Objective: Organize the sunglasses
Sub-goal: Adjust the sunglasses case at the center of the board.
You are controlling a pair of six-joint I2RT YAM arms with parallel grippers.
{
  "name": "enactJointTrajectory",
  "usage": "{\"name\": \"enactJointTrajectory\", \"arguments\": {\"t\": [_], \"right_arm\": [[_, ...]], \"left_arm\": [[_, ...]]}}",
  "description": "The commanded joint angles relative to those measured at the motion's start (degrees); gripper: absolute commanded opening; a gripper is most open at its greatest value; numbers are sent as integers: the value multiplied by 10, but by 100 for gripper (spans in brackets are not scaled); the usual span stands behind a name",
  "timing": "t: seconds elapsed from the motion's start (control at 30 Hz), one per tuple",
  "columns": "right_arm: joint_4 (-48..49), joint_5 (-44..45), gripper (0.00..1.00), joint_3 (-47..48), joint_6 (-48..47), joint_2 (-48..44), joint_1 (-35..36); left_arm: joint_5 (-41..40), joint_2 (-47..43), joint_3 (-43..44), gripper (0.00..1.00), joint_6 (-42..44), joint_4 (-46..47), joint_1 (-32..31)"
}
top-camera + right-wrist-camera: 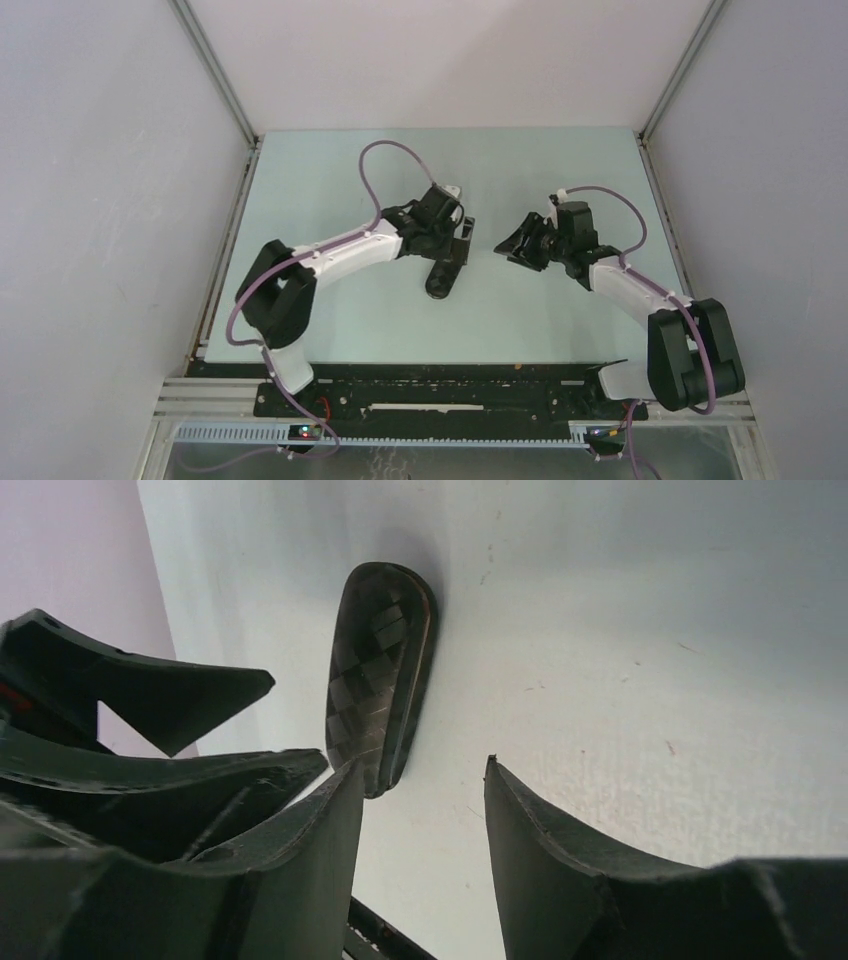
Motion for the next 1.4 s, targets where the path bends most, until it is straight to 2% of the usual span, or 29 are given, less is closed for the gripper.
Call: {"name": "enactJointTrajectory", "arguments": {"t": [0.0, 0.1, 0.37, 0.47, 0.6, 0.77, 0.87, 0.93, 1.0, 1.13, 1.17, 1.2, 1.27, 1.3, 1.37], "right_arm": [[-14, 5, 56, -14, -19, -22, -16], [-13, 3, 56, -19, -19, -24, -19], [-8, 1, 56, -20, -17, -23, -20], [-8, 1, 56, -20, -17, -22, -20], [-9, 1, 56, -20, -16, -21, -20], [-10, 1, 56, -20, -15, -22, -20], [-8, 1, 56, -22, -13, -21, -21], [-4, 0, 56, -24, -11, -21, -21], [-3, -2, 56, -25, -10, -20, -21], [-1, -2, 56, -27, -10, -20, -21], [-1, -2, 56, -27, -10, -19, -21], [-2, -2, 56, -27, -10, -19, -21], [-2, -3, 56, -27, -10, -19, -21], [-1, -3, 56, -27, -10, -19, -21], [-1, -4, 56, -27, -10, -21, -21]], "left_arm": [[-56, 44, 57, 100, 47, -51, -32], [-84, 58, 61, 100, 49, -58, -46], [-93, 96, 49, 100, 40, -54, -56], [-106, 106, 49, 96, 35, -54, -61], [-128, 117, 51, 85, 32, -56, -65], [-185, 136, 65, 82, 27, -76, -80], [-185, 135, 64, 69, 23, -75, -84], [-196, 132, 64, 49, 17, -74, -86], [-209, 128, 63, 35, 9, -74, -89], [-212, 110, 52, 23, -3, -64, -93], [-209, 106, 50, 24, -4, -61, -93], [-207, 104, 50, 33, -5, -61, -93], [-206, 102, 54, 61, -7, -65, -94], [-204, 100, 55, 72, -6, -68, -93], [-205, 94, 61, 87, -4, -77, -93]]}}
